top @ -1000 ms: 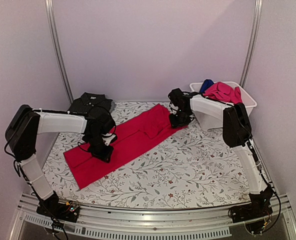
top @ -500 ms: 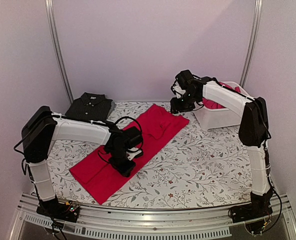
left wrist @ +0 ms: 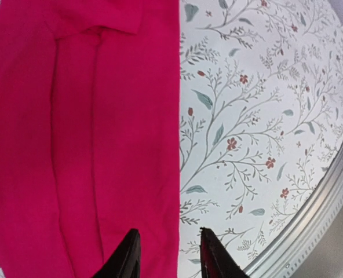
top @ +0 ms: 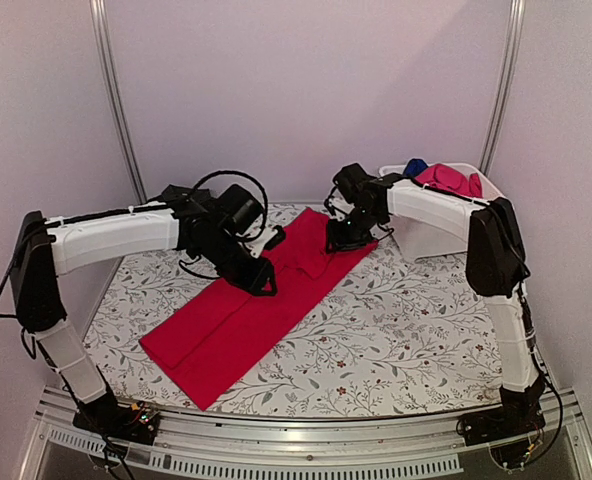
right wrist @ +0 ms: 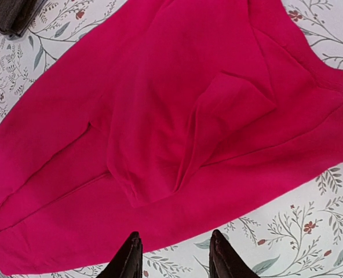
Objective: Fold and stack the mixed laundry pile
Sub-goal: Rotate the rectangle-folded T-shirt at the center of the board.
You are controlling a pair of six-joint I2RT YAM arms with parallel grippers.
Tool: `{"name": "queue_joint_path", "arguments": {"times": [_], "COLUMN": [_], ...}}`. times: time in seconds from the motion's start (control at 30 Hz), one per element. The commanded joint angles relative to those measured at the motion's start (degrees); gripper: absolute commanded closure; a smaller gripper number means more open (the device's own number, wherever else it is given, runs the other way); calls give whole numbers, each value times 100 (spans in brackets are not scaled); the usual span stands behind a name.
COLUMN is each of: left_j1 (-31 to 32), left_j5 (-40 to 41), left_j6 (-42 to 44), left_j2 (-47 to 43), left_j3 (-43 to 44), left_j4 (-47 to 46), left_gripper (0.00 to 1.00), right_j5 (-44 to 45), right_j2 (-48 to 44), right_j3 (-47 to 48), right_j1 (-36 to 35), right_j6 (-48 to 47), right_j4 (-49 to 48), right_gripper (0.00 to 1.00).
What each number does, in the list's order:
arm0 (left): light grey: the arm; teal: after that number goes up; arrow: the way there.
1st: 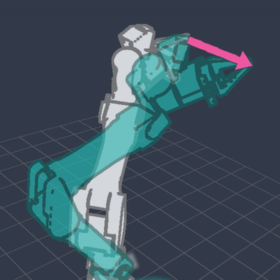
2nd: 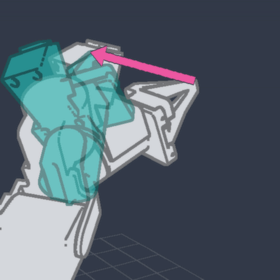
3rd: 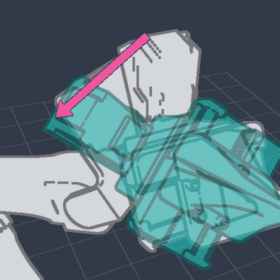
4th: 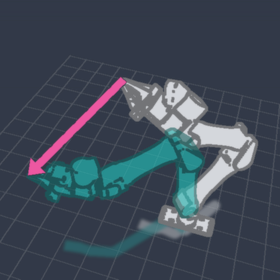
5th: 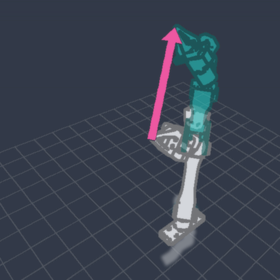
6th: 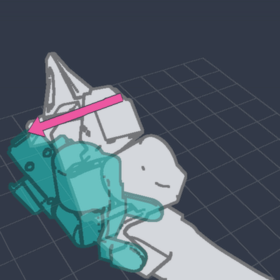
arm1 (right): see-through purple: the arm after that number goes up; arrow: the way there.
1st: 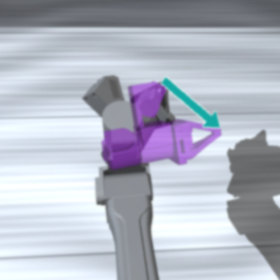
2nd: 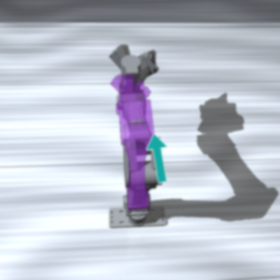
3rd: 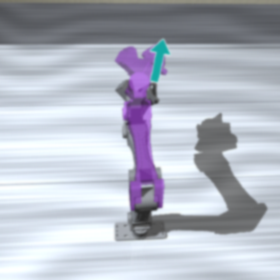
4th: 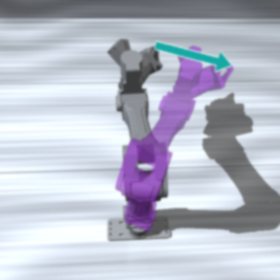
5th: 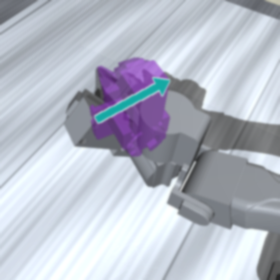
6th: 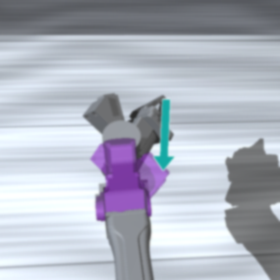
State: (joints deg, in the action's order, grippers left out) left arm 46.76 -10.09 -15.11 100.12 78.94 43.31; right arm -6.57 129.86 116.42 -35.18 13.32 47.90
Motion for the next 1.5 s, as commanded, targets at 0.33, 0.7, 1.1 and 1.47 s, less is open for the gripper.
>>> {"name": "queue_joint_path", "arguments": {"times": [0.33, 0.7, 1.1, 1.47], "left_j1": [-1094, -578, 113, 1484], "left_j5": [982, 1664, 1846, 669], "left_j6": [-561, -133, -18, -884], "left_j2": [-538, -14, 850, 518], "left_j3": [-311, -641, -1075, -1585], "left_j4": [327, 536, 119, 221], "left_gripper": [63, 64, 71, 77], "right_j5": [-143, 103, -300, -524], "right_j2": [1231, 2431, 1638, 420], "right_j3": [-375, 1477, 1700, 543], "right_j1": [260, 1030, 1101, 802], "right_j6": [397, 93, 130, 63], "right_j4": [-512, -165, -735, -543], "right_gripper": [78, 81, 69, 61]}}
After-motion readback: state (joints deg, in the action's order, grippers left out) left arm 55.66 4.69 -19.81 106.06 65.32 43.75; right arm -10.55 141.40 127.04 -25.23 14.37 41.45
